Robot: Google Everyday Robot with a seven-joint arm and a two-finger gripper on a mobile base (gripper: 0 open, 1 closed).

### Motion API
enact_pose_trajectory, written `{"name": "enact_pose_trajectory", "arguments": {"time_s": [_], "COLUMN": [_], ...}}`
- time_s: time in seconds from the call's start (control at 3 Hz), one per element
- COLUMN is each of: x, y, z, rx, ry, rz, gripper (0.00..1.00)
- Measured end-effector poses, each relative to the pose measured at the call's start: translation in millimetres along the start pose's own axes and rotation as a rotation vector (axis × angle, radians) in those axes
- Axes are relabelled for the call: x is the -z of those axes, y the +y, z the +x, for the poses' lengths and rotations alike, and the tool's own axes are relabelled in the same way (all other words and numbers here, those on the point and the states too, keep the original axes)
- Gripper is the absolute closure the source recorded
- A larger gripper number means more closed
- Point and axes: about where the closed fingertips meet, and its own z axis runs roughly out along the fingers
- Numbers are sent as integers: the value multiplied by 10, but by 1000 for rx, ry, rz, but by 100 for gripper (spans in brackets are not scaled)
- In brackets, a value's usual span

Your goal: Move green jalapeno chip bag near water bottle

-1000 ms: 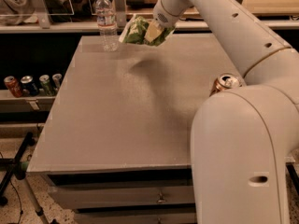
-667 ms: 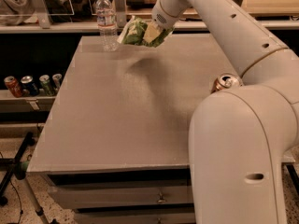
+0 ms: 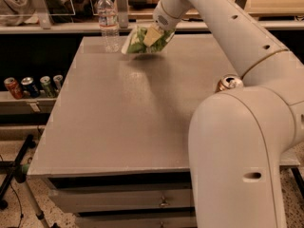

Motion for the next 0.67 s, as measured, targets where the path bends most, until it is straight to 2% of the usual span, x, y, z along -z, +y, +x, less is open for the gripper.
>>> {"name": "enact_pose_trajectory", "arguments": {"time_s": [0.33, 0.67], "x": [-19, -20], "y": [15, 19], "z": [13, 25], "rx": [-4, -3], "ry": [1, 1], "rz": [-12, -23], "gripper": [0, 0]}}
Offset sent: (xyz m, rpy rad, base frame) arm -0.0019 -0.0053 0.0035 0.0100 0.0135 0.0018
